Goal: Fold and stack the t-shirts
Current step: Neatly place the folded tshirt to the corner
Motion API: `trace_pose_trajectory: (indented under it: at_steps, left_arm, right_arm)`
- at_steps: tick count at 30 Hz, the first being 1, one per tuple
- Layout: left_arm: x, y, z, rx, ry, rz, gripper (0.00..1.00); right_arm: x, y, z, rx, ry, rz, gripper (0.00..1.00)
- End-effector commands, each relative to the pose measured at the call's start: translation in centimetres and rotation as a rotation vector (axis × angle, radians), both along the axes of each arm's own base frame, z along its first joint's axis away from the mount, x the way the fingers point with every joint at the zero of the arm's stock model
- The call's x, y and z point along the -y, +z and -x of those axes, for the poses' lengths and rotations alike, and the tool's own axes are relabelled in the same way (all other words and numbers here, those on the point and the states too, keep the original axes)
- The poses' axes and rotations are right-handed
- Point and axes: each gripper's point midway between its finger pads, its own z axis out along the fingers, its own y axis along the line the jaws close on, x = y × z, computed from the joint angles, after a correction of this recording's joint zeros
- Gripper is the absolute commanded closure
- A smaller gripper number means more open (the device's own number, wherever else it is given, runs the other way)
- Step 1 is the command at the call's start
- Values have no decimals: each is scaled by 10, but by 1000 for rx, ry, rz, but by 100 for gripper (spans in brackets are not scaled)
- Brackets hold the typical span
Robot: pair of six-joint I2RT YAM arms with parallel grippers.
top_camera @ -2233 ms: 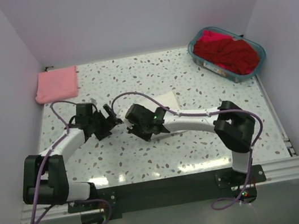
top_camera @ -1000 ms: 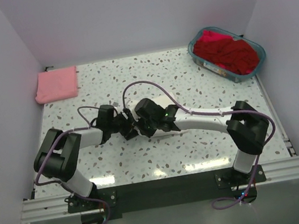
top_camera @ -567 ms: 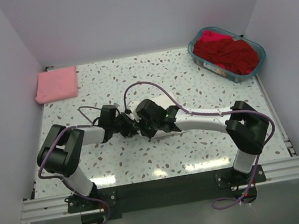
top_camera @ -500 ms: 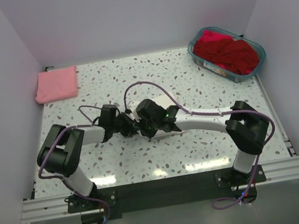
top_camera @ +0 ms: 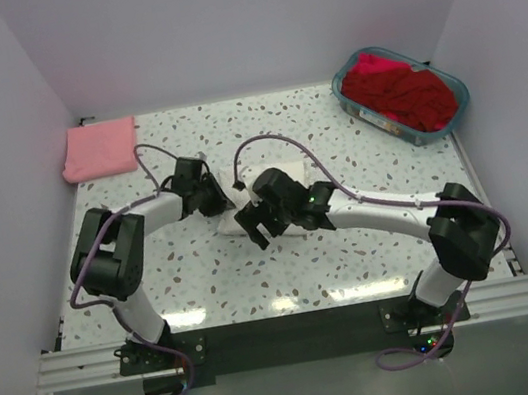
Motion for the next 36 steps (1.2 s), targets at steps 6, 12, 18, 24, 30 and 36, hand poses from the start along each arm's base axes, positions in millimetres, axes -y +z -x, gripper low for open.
trace_pose_trajectory:
  at_steps: [6,12,18,24,30,36]
  left_arm:
    - [-89,13,-57,117,-45,-432,100]
    - [-141,44,-110,206,-3,-576,100]
    - [-177,60,-151,253,5,-689,100]
    - [-203,81,-194,319,40,-722,100]
    - [-223,101,-224,375,59,-753,100]
    - [-255,118,-242,415,119,-762,100]
  right_arm:
    - [89,0,-13,-14,-289,61,1]
    - [117,-10,-2,-45,-320,109,1]
    - [129,-15,6,-53,-326,133,2]
    - [139,-13,4,-38,-304,182,2]
    - [140,-15,0,-45,-291,206,2]
    - [142,-17,-6,-40,-288,235,2]
